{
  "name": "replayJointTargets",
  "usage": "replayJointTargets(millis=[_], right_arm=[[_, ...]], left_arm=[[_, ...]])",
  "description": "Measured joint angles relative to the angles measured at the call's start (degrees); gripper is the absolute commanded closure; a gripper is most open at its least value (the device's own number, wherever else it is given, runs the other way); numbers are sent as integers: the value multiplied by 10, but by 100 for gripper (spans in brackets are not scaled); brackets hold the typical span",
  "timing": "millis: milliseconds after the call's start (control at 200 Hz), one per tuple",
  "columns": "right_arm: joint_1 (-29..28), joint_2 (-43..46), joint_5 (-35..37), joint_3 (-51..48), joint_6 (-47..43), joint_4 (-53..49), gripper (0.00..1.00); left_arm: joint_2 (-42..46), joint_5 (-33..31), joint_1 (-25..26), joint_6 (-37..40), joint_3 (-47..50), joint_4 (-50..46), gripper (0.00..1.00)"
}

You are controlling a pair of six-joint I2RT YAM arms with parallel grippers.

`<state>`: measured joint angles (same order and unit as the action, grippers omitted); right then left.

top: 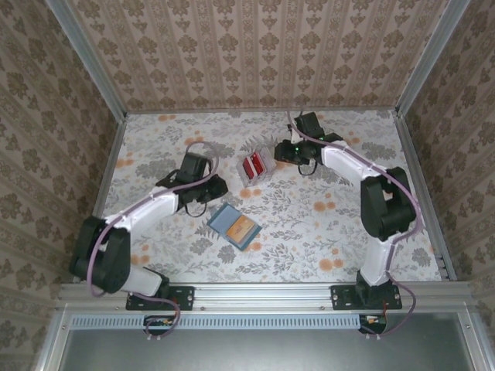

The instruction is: Put the credit cards into the card holder

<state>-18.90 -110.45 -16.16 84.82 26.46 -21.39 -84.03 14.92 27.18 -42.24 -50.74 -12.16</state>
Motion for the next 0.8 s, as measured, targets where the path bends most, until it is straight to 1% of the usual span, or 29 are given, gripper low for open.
replayJointTargets(millis=[145, 415, 575, 800], right_arm=[[0, -58, -21, 55, -2, -12, 63], [-3, -100, -42, 104, -4, -38, 62], [-12, -112, -53, 127, -4, -55, 62], [-32, -130, -53, 159, -9, -73, 62]], left_arm=[[-87, 37, -14, 5, -56, 28, 81], [-211, 94, -34, 4, -122, 76, 79], [-236, 113, -34, 2, -133, 92, 76], [-264, 133, -33, -11, -153, 122, 75]])
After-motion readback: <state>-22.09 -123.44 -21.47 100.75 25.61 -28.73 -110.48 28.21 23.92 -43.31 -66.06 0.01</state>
